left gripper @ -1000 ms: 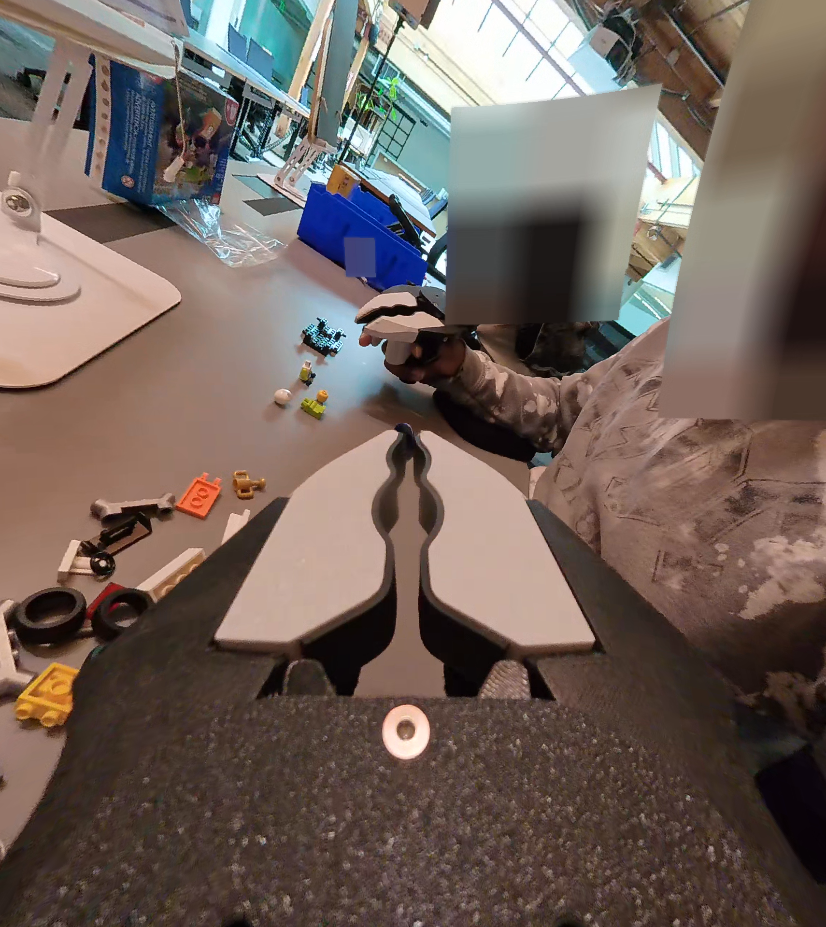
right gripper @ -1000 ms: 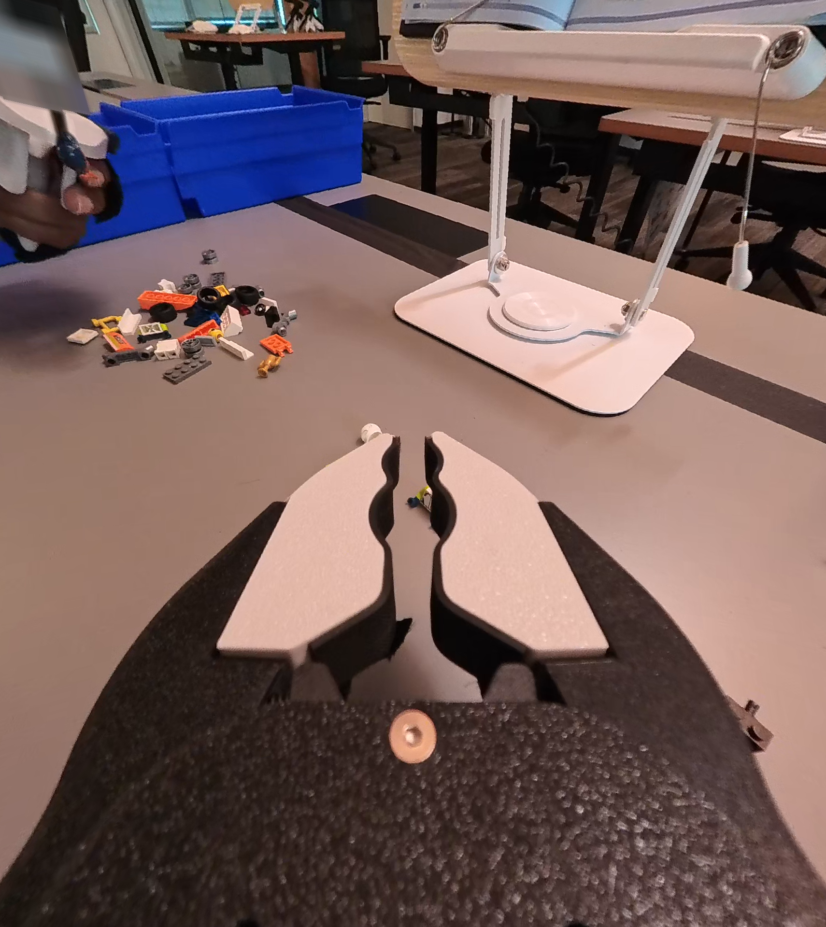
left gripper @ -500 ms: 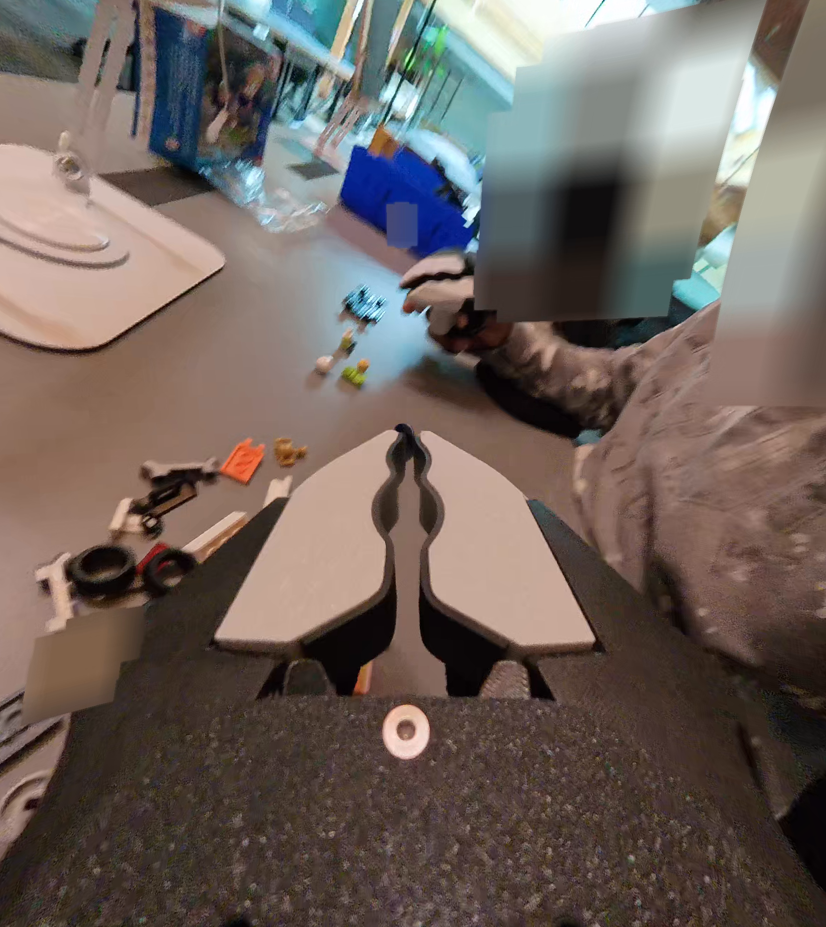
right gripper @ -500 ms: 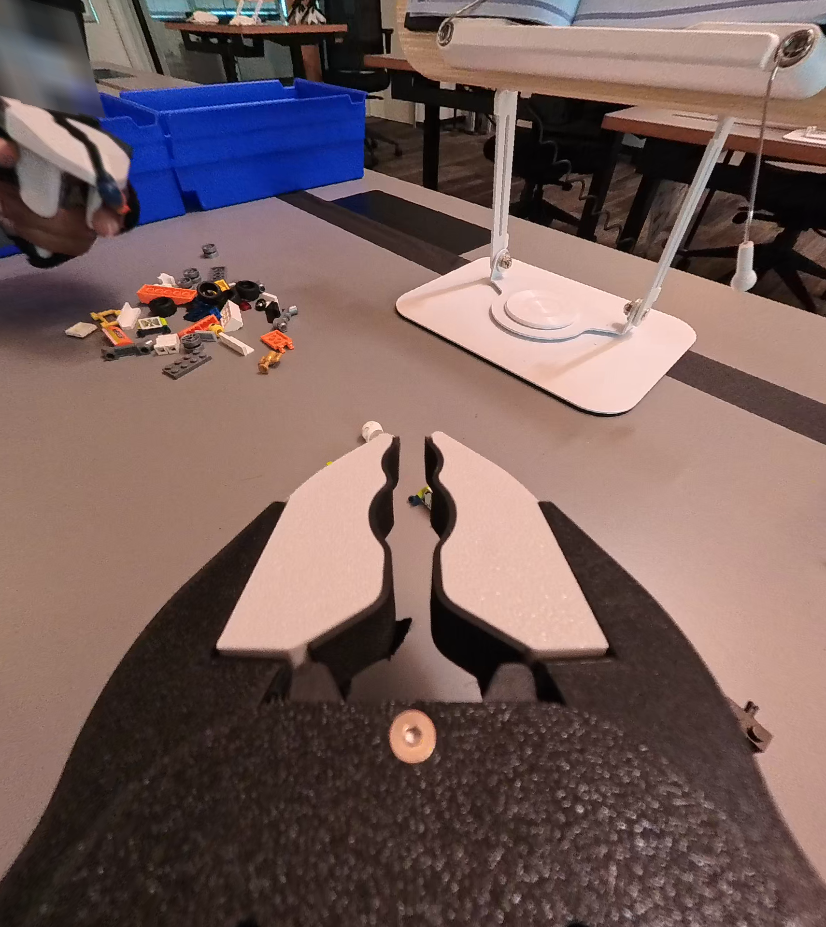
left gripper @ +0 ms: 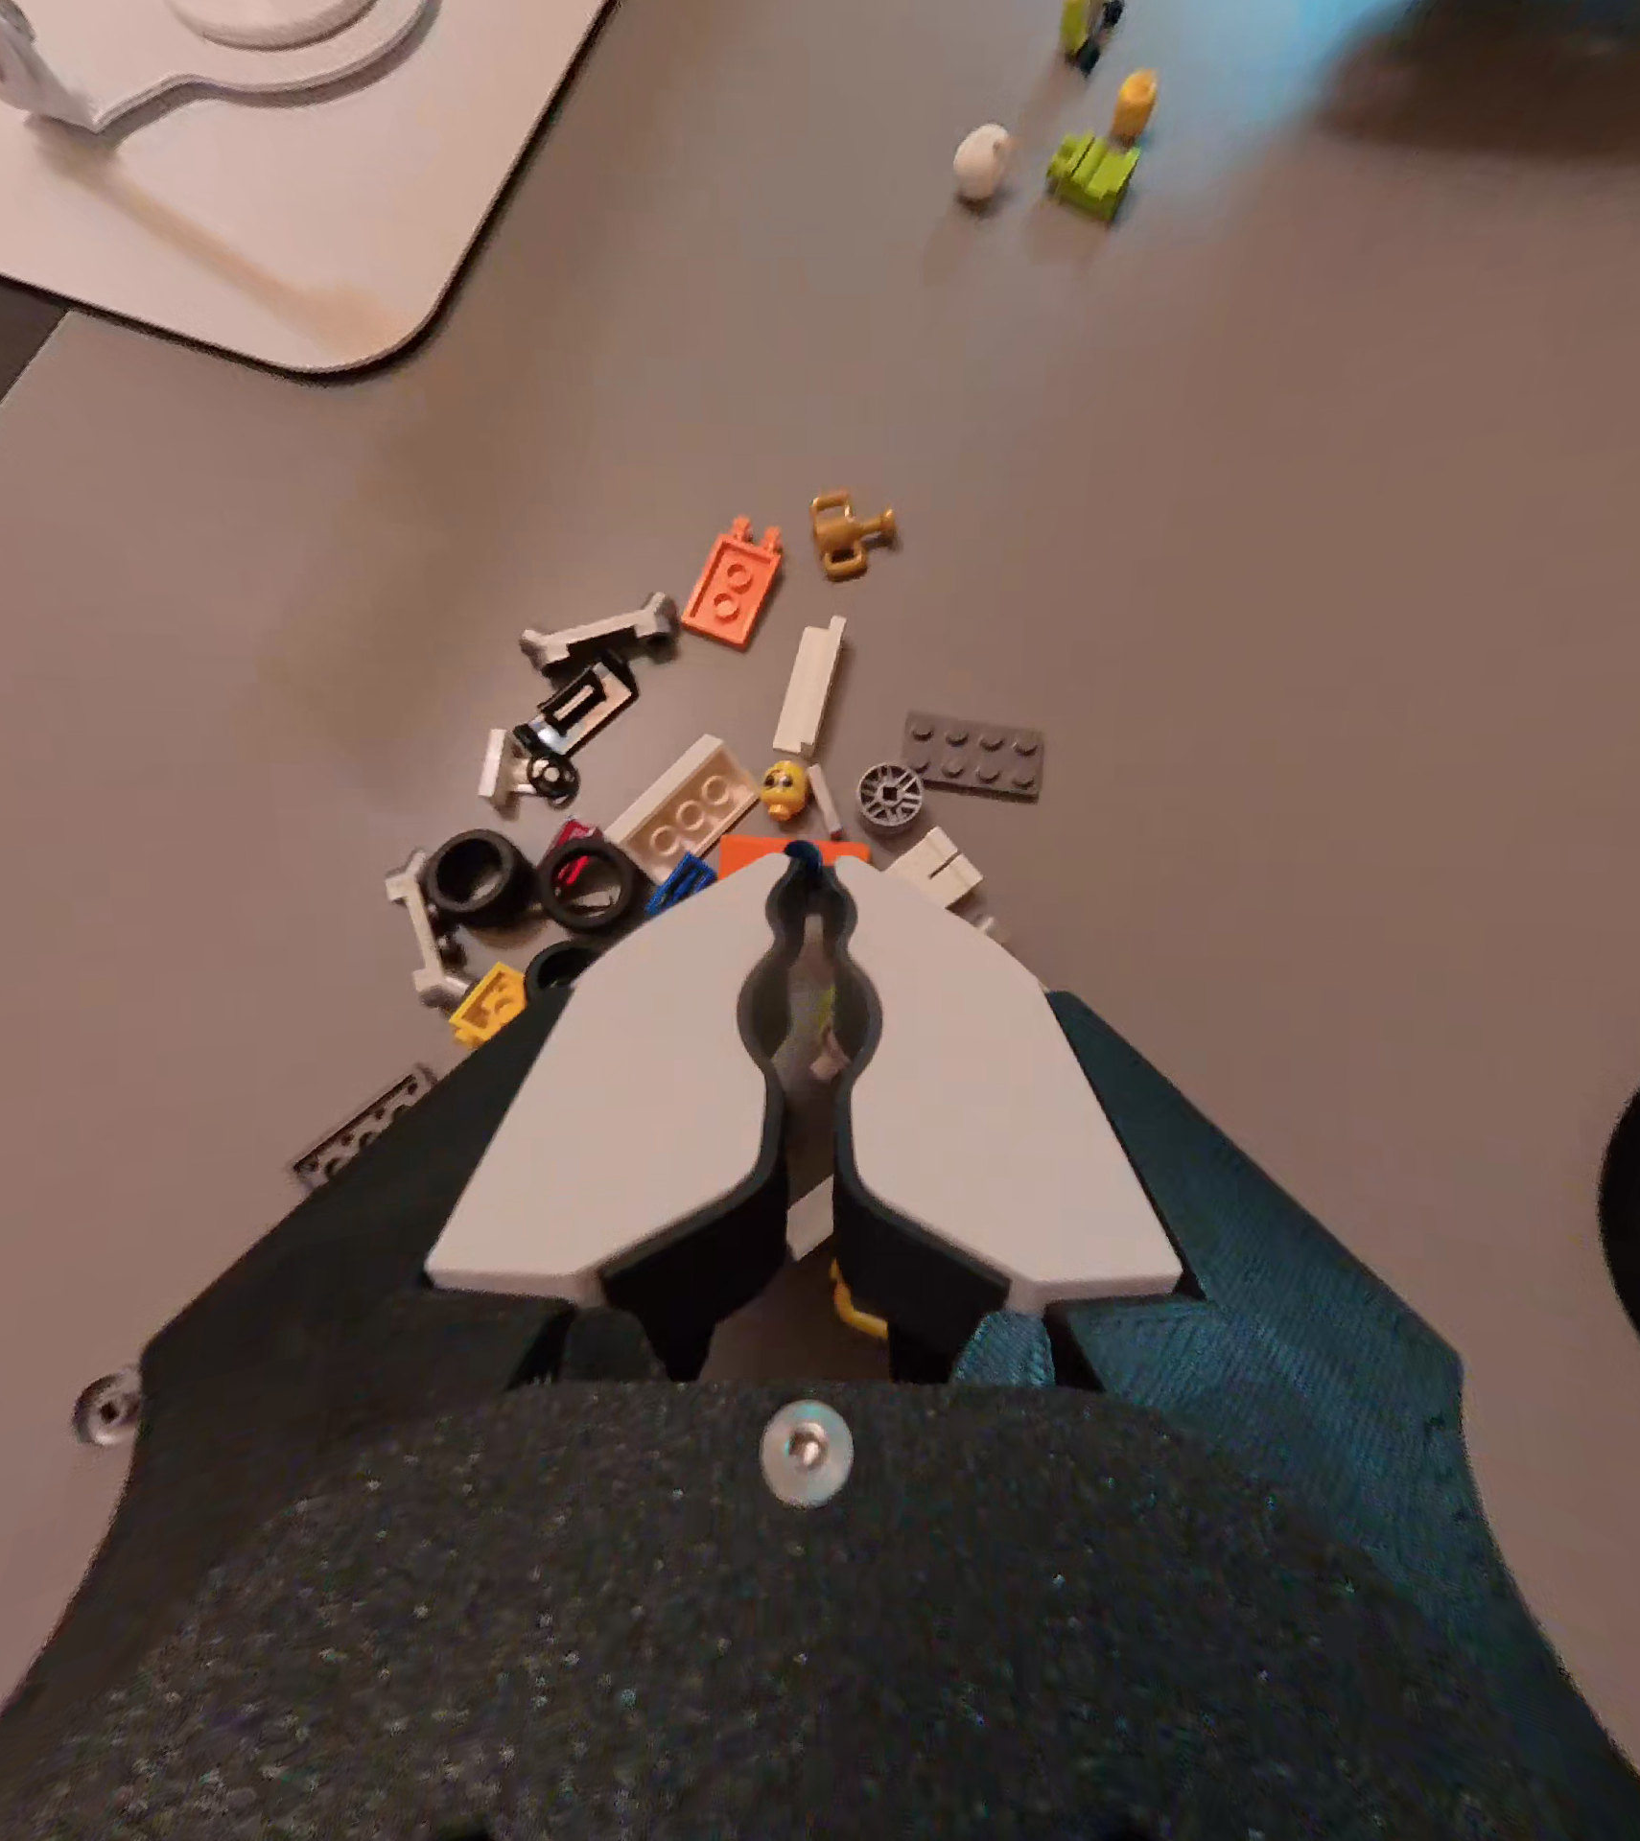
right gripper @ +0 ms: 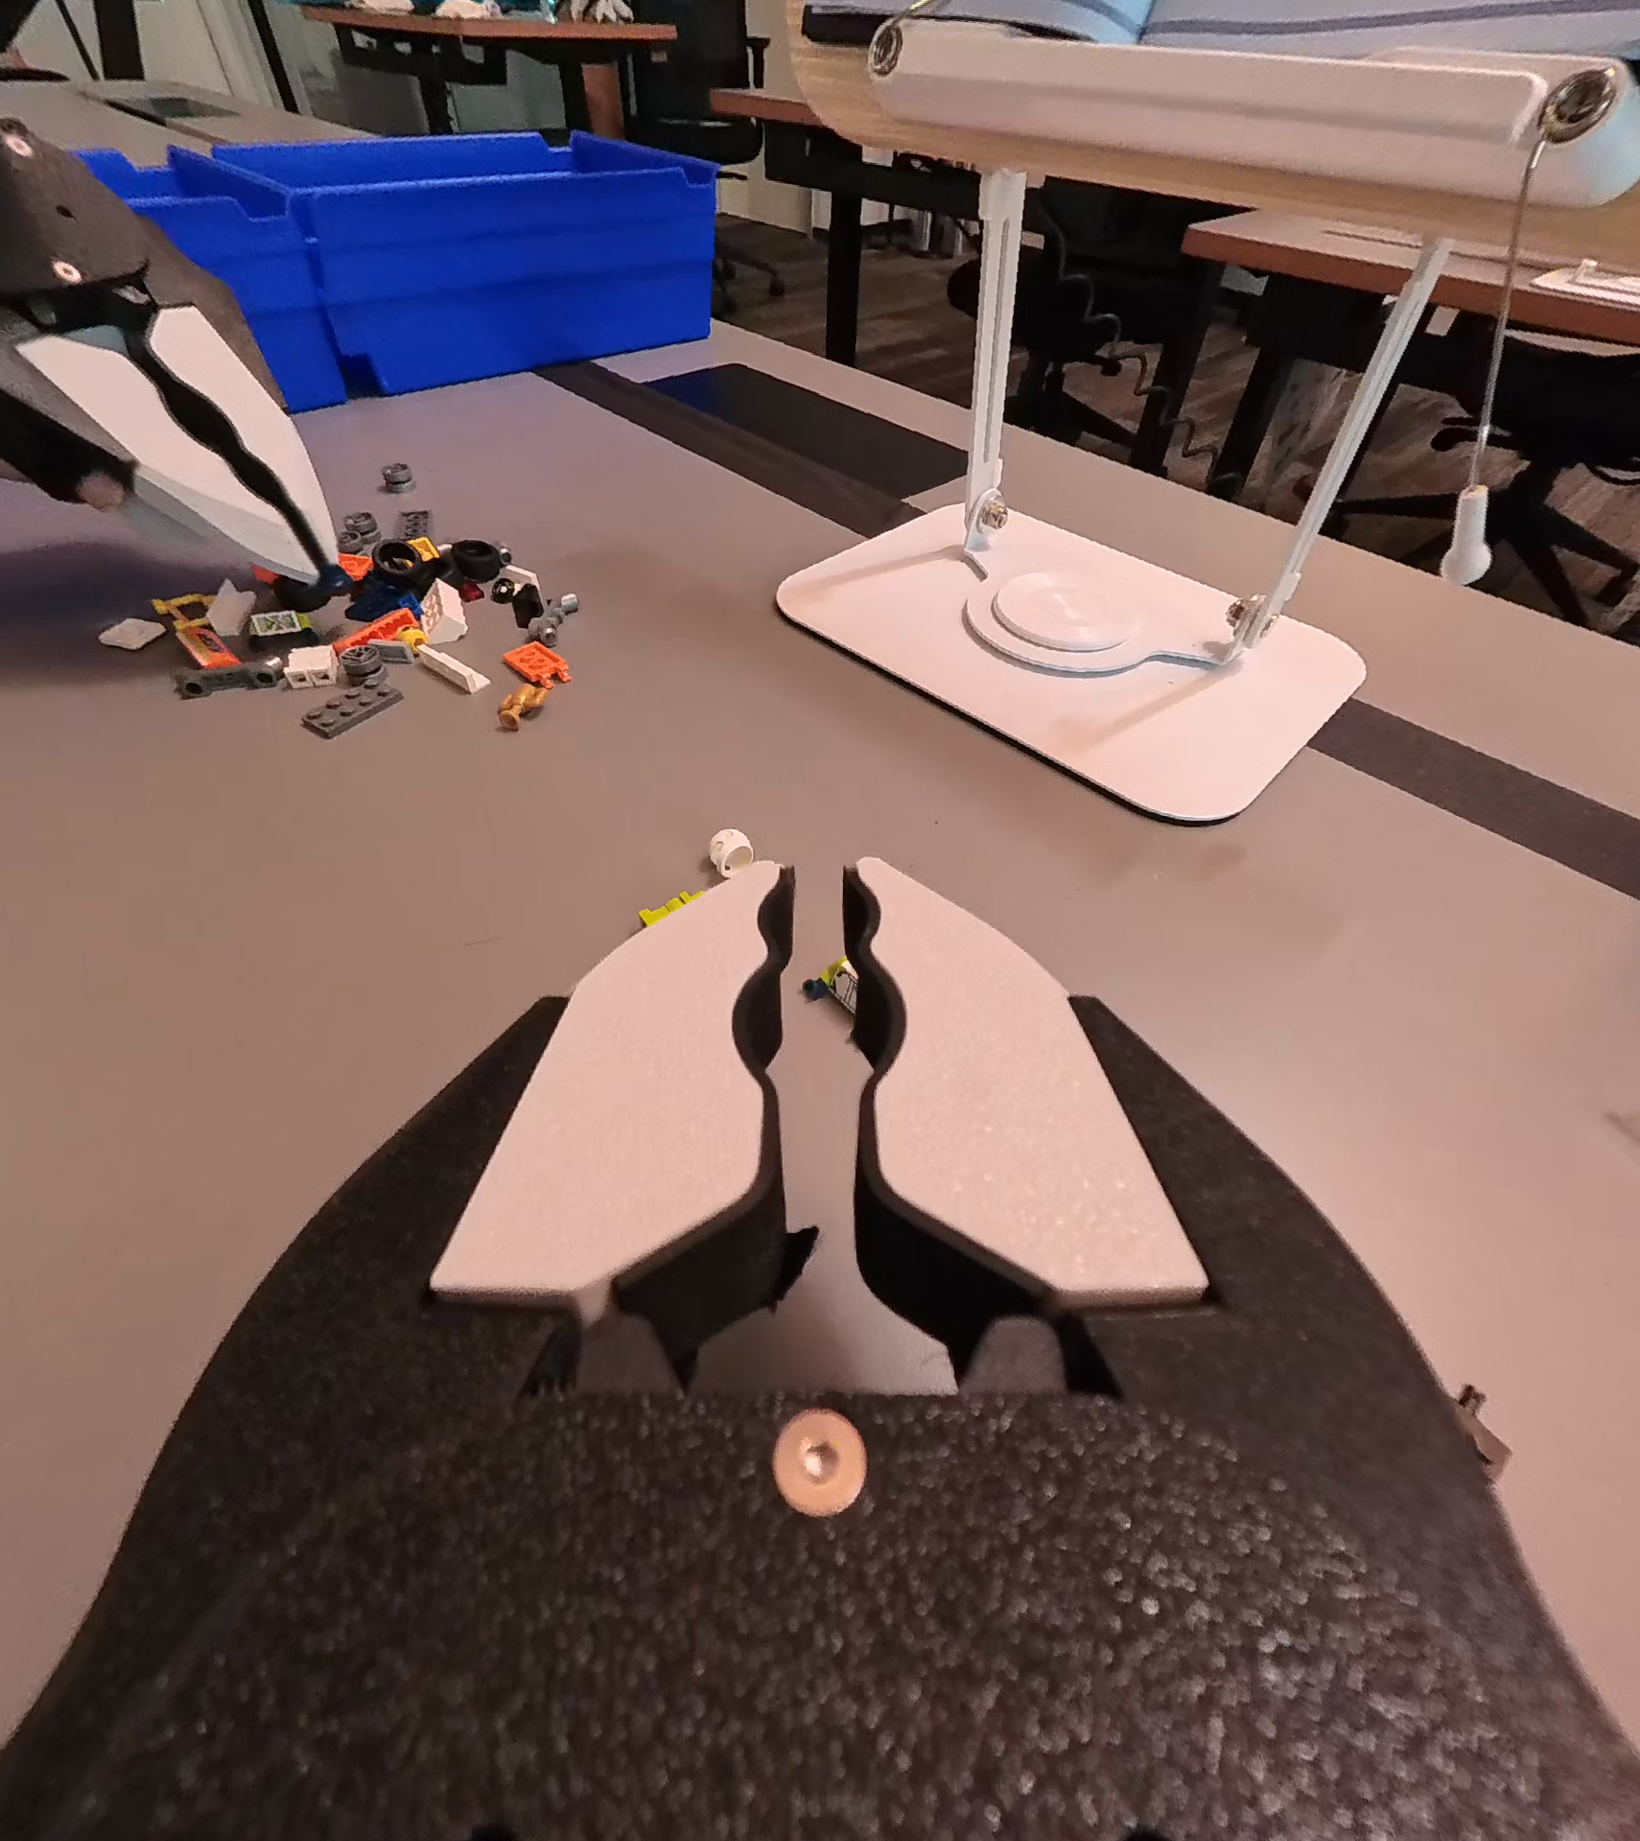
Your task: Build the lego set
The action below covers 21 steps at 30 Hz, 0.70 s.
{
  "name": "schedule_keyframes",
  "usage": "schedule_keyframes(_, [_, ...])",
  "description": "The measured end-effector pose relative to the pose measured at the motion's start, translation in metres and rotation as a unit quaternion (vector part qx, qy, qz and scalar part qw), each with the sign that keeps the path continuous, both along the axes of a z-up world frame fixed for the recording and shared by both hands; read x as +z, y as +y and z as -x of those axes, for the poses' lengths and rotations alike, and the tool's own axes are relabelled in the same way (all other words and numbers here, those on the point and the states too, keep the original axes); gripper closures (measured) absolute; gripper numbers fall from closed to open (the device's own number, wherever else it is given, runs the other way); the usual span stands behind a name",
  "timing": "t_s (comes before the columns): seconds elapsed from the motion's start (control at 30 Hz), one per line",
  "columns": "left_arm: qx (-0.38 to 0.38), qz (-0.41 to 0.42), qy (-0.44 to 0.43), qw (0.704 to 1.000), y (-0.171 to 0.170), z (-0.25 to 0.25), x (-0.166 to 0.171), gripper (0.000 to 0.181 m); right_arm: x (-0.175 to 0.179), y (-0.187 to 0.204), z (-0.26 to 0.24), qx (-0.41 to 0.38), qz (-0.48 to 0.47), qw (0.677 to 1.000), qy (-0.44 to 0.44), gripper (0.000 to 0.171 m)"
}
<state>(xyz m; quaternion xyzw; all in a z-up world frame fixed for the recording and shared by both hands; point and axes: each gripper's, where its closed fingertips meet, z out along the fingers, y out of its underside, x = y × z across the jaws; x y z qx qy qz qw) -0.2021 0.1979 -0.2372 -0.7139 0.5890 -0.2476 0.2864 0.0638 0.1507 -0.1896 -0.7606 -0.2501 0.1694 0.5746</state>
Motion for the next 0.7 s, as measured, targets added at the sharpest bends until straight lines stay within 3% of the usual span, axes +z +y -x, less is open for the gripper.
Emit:
schedule_keyframes(0.53, [0.014, -0.053, 0.051, 0.997, 0.012, 0.010, -0.009, 0.172, -0.003, 0.000, 0.001, 0.003, 0.004, 1.000, -0.002, 0.162])
schedule_keyframes(0.7, [0.045, -0.077, 0.029, 0.996, 0.026, 0.018, 0.014, 0.167, -0.005, 0.000, 0.002, 0.004, 0.007, 1.000, -0.004, 0.162])
